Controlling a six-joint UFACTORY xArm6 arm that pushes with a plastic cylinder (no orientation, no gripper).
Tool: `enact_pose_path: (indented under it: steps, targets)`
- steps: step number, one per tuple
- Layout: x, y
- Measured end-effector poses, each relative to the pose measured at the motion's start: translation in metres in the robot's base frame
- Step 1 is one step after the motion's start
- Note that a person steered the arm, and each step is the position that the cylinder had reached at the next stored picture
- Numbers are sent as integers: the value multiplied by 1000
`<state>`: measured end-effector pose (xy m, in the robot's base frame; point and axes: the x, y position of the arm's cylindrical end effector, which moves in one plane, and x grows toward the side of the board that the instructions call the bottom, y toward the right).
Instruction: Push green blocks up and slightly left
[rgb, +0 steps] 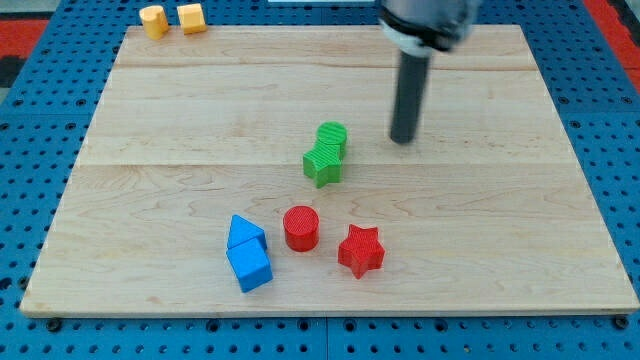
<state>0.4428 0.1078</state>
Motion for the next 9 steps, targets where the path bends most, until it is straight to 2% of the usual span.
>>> enact_pose_path:
  steps: [1, 2, 3, 4, 5, 6, 7, 8, 9]
  targets:
    - [17, -49]
    - [-12, -78]
    - [-41, -69]
    - [-56, -85]
    - [-41, 5]
    - [39, -39]
    - [54, -78]
    - [12, -83]
    - [-58, -117]
